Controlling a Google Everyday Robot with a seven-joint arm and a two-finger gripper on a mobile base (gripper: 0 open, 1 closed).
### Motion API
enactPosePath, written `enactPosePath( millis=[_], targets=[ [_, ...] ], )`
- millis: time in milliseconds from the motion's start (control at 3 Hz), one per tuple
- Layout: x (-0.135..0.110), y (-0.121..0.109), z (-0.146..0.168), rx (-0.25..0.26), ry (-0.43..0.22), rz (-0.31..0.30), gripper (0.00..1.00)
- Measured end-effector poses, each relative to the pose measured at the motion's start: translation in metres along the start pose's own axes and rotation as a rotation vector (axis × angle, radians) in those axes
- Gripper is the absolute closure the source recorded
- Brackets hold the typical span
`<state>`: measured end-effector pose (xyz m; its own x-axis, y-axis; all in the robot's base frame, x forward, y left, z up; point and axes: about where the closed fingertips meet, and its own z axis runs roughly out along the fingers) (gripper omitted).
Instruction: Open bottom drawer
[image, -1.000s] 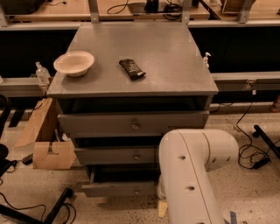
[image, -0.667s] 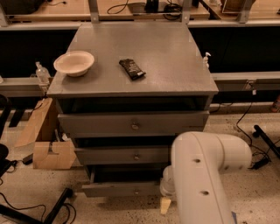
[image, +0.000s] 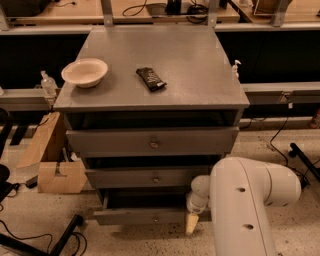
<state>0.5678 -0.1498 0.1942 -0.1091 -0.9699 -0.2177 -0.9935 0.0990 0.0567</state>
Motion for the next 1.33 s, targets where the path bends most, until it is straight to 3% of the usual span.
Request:
enactPosePath(
  millis=[333, 667, 1000, 1333],
  targets=[
    [0.003, 0.005, 0.013, -0.03, -0.011, 0.02, 0.23],
    [0.003, 0.032, 0.023, -0.094, 0.027, 0.067, 0.47],
    [0.002, 0.049, 0.025, -0.122, 0.056, 0.097, 0.72],
    [0.002, 0.049, 0.025, -0.122, 0.056, 0.097, 0.94]
  ],
)
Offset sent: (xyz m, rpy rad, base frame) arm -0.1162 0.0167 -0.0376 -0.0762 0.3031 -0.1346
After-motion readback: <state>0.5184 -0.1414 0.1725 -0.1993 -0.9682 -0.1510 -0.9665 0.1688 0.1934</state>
